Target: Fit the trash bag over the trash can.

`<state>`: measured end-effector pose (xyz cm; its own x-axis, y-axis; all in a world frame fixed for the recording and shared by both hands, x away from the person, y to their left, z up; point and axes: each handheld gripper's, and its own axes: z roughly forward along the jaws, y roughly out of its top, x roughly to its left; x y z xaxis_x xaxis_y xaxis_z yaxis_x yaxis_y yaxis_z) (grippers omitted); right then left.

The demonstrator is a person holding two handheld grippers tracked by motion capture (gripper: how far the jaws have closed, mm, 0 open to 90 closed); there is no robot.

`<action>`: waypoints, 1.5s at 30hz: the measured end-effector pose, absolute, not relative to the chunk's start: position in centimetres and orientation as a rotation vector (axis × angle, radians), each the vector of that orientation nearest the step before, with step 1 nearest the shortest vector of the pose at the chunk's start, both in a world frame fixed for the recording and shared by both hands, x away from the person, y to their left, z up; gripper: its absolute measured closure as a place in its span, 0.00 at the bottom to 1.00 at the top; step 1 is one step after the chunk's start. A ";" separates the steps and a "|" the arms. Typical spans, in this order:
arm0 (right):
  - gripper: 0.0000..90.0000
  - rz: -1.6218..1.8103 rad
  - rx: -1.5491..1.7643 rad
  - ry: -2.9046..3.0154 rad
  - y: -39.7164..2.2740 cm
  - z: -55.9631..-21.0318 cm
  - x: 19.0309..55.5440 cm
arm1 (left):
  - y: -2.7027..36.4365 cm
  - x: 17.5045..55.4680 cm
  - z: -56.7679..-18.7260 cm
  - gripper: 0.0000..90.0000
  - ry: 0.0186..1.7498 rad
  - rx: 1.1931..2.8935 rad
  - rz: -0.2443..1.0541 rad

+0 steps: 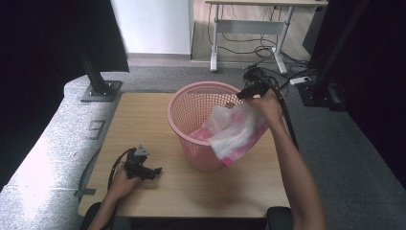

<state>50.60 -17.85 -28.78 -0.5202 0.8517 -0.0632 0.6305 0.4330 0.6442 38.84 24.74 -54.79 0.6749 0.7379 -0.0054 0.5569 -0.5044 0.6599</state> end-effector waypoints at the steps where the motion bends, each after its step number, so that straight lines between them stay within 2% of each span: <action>1: 0.44 0.846 1.215 2.321 -17.6 -28.5 51.2 | 24.7 38.9 -54.8 0.00 0.992 2.247 0.367; 5: 0.44 0.850 1.103 2.364 -15.9 -28.9 53.2 | 24.7 38.9 -54.8 0.00 0.990 2.247 0.365; 9: 0.49 0.800 1.053 2.405 -14.1 -29.6 54.7 | 24.7 38.9 -54.8 0.00 0.990 2.247 0.365; 10: 0.56 0.782 1.044 2.426 -13.5 -29.8 55.1 | 24.7 38.9 -54.8 0.00 0.990 2.248 0.366; 11: 0.66 0.747 1.047 2.442 -12.8 -30.2 55.5 | 24.7 38.9 -54.8 0.00 0.990 2.248 0.366; 15: 0.68 0.743 1.131 2.419 -13.0 -30.2 55.3 | 24.7 38.9 -54.8 0.00 0.990 2.249 0.366; 17: 0.73 0.722 1.210 2.415 -13.7 -29.9 54.7 | 24.7 38.9 -54.8 0.00 0.990 2.248 0.366; 18: 0.79 0.736 1.336 2.387 -14.7 -29.6 53.6 | 24.7 38.9 -54.8 0.00 0.990 2.248 0.366; 21: 0.82 0.746 1.384 2.371 -15.6 -29.6 52.3 | 24.7 38.9 -54.8 0.00 0.991 2.248 0.366; 23: 0.78 0.724 1.371 2.354 -16.1 -29.6 51.2 | 24.7 38.9 -54.8 0.00 0.991 2.248 0.365; 24: 0.60 0.712 1.359 2.343 -16.5 -29.5 50.8 | 24.7 38.9 -54.8 0.00 0.990 2.248 0.366; 25: 0.60 0.712 1.359 2.343 -16.5 -29.5 50.8 | 24.7 38.9 -54.8 0.00 0.991 2.246 0.365; 28: 0.45 0.809 1.325 2.343 -16.9 -29.1 51.0 | 24.7 38.9 -54.8 0.00 0.985 2.250 0.363; 37: 0.36 0.862 1.170 2.377 -16.0 -29.6 51.7 | 25.0 39.2 -53.9 0.00 0.956 2.312 0.273; 45: 0.32 0.895 1.023 2.412 -15.5 -29.1 50.3 | 25.6 39.5 -50.6 0.00 0.871 2.348 0.237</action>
